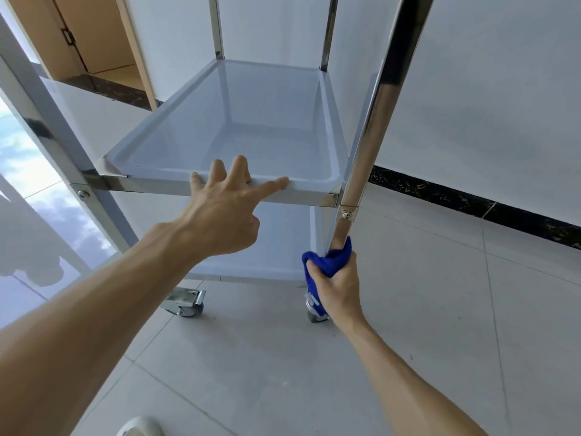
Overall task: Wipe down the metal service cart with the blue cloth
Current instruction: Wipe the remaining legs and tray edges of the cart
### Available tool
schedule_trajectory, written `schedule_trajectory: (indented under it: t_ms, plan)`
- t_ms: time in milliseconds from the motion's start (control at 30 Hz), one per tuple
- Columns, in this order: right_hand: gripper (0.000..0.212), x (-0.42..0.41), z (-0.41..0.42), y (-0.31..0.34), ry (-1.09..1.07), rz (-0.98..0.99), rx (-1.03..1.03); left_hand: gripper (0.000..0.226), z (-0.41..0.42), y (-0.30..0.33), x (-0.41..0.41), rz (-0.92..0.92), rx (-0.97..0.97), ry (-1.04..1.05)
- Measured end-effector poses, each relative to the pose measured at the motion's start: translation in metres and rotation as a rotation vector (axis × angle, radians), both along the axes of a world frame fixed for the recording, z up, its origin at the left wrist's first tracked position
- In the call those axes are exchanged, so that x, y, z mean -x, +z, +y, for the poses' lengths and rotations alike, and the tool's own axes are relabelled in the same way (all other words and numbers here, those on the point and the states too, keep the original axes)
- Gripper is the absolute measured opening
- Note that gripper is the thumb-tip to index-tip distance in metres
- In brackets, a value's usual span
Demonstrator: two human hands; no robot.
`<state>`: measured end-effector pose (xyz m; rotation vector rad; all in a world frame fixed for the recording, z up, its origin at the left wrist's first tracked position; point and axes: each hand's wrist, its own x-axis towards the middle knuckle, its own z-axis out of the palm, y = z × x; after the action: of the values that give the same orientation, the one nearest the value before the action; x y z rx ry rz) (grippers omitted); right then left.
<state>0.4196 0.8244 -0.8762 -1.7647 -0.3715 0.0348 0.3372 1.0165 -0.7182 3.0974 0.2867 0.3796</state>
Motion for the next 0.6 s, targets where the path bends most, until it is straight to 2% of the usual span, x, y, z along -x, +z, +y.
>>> schedule_trajectory:
  t_ms: [200, 367, 467, 533, 600]
  plan:
    - [0.039, -0.011, -0.008, 0.057, 0.070, -0.113, -0.131, 0.076, -0.004, 0.000, 0.001, -0.009, 0.002, 0.012]
    - [0.048, 0.002, 0.001, 0.041, 0.021, -0.190, -0.163, 0.077, -0.007, 0.003, 0.006, -0.004, 0.002, 0.022]
    - [0.041, 0.009, -0.004, 0.005, 0.073, 0.010, -0.044, 0.077, -0.005, 0.003, 0.011, -0.008, -0.012, 0.011]
    - [0.037, 0.009, -0.014, -0.018, 0.180, 0.147, 0.073, 0.076, -0.004, 0.002, 0.015, -0.025, -0.008, 0.018]
    - [0.036, 0.001, -0.023, -0.024, 0.275, 0.187, 0.167, 0.071, -0.004, 0.002, 0.016, -0.046, 0.009, 0.039]
